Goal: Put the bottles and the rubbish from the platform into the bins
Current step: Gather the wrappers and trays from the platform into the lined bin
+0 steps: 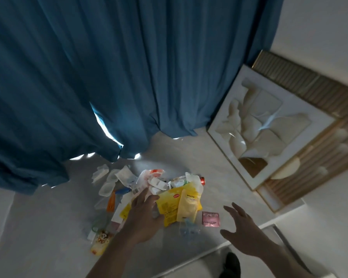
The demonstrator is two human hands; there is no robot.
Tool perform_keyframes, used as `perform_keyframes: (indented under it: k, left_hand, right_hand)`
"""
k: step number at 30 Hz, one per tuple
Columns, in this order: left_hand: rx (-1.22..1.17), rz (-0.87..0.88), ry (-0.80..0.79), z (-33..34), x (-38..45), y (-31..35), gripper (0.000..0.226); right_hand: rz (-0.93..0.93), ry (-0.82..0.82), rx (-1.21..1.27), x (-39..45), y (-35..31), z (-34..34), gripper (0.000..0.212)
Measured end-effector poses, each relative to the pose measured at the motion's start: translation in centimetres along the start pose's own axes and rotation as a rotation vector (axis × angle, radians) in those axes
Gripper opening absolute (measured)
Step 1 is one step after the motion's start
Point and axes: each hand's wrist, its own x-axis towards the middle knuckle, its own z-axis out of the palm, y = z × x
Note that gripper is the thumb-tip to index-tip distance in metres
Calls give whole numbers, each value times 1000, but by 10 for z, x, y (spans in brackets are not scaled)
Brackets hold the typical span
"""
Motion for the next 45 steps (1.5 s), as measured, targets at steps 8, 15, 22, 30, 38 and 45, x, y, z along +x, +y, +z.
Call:
perform_keyframes:
  k: [8, 15, 22, 30, 38, 45]
  left_hand:
    - [-54, -246, -40, 45, 39, 51, 68]
    - [-80, -441, -143, 101, 66, 79, 70]
    - [-102, -484, -157, 133, 144, 71, 85]
    - [-28, -449, -171, 199, 260, 29, 103]
    - [112, -421, -120, 264, 319, -10, 69]
    - [161, -319, -157, 279, 330, -24, 65]
  right_hand:
    - [-88, -101, 14, 71, 53, -44, 82]
    - [-108, -284, -106, 133, 101, -75, 81]
    - [-54, -297, -133, 174, 120, -81, 75]
    - [107, -257, -85, 185, 135, -45, 65]
    - [233, -266, 55, 189, 172, 18, 61]
    - [328, -269, 89, 206, 175, 68, 58]
